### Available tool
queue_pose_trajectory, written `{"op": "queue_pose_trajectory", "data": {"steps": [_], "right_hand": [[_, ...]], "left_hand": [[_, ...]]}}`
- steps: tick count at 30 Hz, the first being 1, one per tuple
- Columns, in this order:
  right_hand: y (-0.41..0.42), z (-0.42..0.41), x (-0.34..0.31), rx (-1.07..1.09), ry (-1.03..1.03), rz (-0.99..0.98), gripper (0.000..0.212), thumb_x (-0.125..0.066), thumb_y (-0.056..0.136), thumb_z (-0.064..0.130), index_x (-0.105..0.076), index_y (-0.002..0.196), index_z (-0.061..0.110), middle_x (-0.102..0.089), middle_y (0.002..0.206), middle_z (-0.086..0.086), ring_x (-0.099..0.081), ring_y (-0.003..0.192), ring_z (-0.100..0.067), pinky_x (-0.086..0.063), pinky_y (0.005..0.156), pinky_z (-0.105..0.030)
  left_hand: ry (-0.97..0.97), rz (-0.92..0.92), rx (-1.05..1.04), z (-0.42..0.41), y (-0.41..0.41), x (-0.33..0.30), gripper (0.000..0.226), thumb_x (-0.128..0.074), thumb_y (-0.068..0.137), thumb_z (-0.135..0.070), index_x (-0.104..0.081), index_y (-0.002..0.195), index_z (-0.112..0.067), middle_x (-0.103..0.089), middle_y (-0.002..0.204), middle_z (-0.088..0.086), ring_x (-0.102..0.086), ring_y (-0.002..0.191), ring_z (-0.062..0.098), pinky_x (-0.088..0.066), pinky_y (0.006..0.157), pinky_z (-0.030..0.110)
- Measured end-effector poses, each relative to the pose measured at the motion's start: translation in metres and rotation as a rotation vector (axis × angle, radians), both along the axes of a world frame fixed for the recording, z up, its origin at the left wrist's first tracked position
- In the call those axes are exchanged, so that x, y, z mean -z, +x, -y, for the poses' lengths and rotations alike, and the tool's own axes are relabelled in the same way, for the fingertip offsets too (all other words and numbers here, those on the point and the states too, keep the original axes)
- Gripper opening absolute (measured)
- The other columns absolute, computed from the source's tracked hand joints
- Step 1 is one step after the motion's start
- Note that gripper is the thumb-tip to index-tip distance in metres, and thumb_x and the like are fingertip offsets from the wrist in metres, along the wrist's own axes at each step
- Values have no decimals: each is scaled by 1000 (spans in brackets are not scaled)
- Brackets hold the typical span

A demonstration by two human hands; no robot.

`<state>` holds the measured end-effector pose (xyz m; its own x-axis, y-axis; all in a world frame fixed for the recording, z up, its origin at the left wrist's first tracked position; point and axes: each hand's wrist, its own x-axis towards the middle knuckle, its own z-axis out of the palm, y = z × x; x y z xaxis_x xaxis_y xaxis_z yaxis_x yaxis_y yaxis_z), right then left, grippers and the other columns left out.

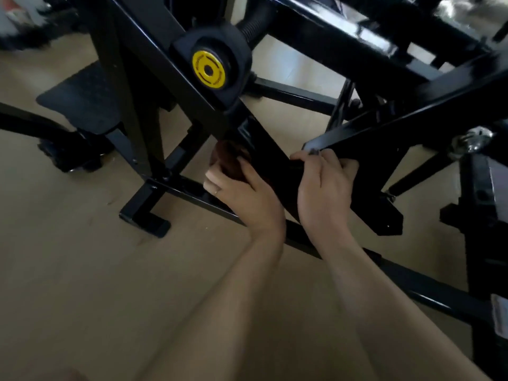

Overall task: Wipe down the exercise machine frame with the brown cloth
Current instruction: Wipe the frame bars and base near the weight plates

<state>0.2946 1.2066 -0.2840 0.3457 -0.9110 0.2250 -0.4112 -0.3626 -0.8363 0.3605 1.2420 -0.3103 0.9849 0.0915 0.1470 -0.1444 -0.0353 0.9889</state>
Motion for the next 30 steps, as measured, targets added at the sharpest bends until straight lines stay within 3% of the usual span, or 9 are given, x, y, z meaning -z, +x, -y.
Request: {"op": "queue_pose_trajectory", "data": {"steps": [2, 5, 9, 14, 17, 20, 24, 27, 30], "right_hand": [[1, 3, 3, -8, 36, 88, 61, -21, 96, 47, -75, 108, 22, -54, 97, 35, -41, 114, -14, -39, 107, -44], [-6, 1, 10, 10, -31, 189, 51, -26, 104, 36, -74, 105, 19, -61, 101, 19, -40, 107, -6, -37, 104, -34], [-28, 2, 34, -17, -141, 330, 44, -30, 110, 23, -72, 123, 17, -69, 122, 5, -55, 120, -12, -41, 106, -31], [-37, 19, 54, 45, 358, 928, 51, -31, 108, 37, -74, 106, 10, -78, 104, -6, -73, 102, -18, -56, 85, -27], [-37, 25, 79, 159, 388, 761, 57, -25, 109, 43, -74, 94, 17, -78, 92, 0, -73, 90, -13, -51, 83, -27], [-32, 17, 100, 176, 248, 532, 49, -29, 108, 41, -73, 98, 23, -74, 93, 11, -67, 90, 5, -46, 77, -9], [-40, 14, 121, 177, 315, 521, 52, -29, 104, 50, -74, 109, 24, -74, 100, 15, -66, 97, 8, -47, 77, -5], [-52, 12, 138, 176, 265, 422, 53, -26, 105, 47, -73, 114, 23, -72, 100, 13, -65, 97, 4, -49, 79, -10], [-66, 12, 155, 194, 165, 253, 52, -20, 109, 38, -69, 121, 24, -69, 99, 8, -62, 96, 1, -53, 91, -34]], "left_hand": [[-6, -30, 33, 4, -17, 17, 15, -55, 104, -19, -48, 113, -9, -47, 118, 13, -49, 97, 11, -46, 85, 18], [18, -98, 135, 4, -42, 45, 25, -54, 105, -20, -47, 122, -3, -45, 117, 7, -45, 90, -7, -39, 80, 3], [-15, -158, 275, -1, -51, 68, 11, -49, 107, -29, -44, 116, -25, -54, 115, 3, -57, 98, 3, -50, 77, 15], [-10, -210, 458, -11, -55, 85, 15, -47, 107, -35, -39, 99, -44, -61, 110, 0, -65, 95, 10, -54, 75, 23], [0, -203, 529, -18, -47, 87, 8, -46, 107, -36, -41, 102, -39, -62, 106, -5, -65, 91, 1, -54, 71, 16], [-17, -238, 467, -16, -35, 72, 6, -47, 107, -35, -45, 101, -36, -63, 102, -8, -64, 84, -8, -50, 63, 11], [-134, -222, 328, -7, -32, 61, 14, -48, 107, -29, -44, 96, -37, -63, 103, -7, -64, 82, -7, -48, 64, 9], [-90, -167, 302, -2, -40, 66, 11, -45, 108, -28, -42, 100, -33, -61, 107, -3, -64, 90, 2, -49, 76, 16], [-68, -179, 323, 0, -48, 75, 8, -43, 109, -29, -39, 102, -32, -60, 109, 0, -63, 99, 13, -52, 87, 33]]}}
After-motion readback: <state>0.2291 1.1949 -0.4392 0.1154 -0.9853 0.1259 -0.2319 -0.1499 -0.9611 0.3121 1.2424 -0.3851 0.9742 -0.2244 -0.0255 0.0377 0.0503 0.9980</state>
